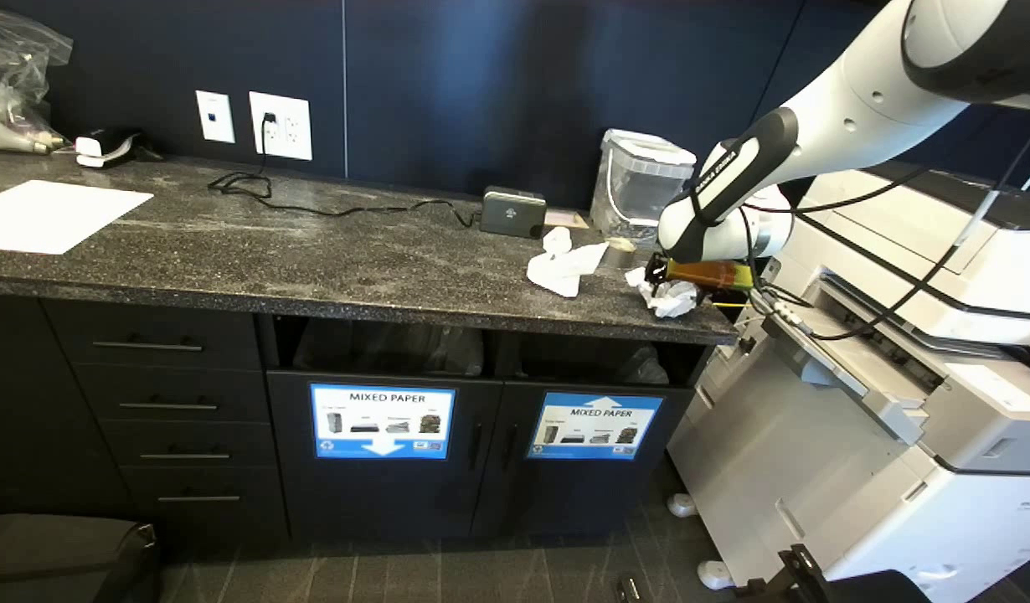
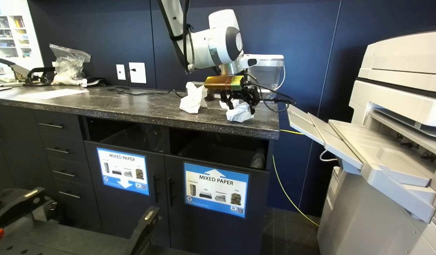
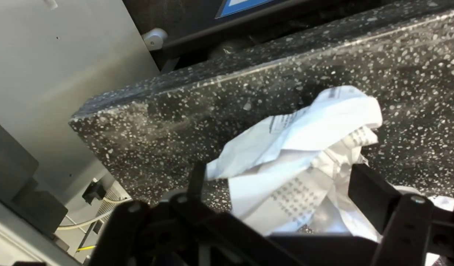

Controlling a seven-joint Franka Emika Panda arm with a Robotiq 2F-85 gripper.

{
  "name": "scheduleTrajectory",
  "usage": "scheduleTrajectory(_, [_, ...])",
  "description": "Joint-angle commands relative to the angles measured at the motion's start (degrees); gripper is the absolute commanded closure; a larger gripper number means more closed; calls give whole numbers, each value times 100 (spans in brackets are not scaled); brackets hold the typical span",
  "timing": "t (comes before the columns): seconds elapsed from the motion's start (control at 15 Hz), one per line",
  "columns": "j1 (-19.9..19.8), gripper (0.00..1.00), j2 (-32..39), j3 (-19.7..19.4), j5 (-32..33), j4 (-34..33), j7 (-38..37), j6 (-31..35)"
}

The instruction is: Put the tissue into the rubbish bin.

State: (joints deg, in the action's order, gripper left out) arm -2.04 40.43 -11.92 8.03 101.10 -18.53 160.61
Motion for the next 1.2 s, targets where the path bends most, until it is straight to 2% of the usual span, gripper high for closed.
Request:
scheduleTrajectory(0.0, [43, 32, 88, -65, -171, -188, 179, -126])
scheduleTrajectory(0.2, [21, 58, 69, -53, -180, -179, 192, -146])
scheduleTrajectory(0.4, [0, 79, 53, -33, -192, -155, 211, -149])
scheduleTrajectory(0.53, [-31, 84, 33, 17, -198, -118, 296, -154])
scheduleTrajectory(0.67, [-268, 80, -71, 361, -278, -10, 798, -163])
scheduleTrajectory(0.73, [-418, 83, -139, 589, -341, 79, 1143, -118])
scheduleTrajectory(1.0, [-1011, 81, -394, 1488, -813, 338, 2369, -439])
scheduleTrajectory(1.13, [-1085, 82, -533, 1629, -942, 487, 2714, -644])
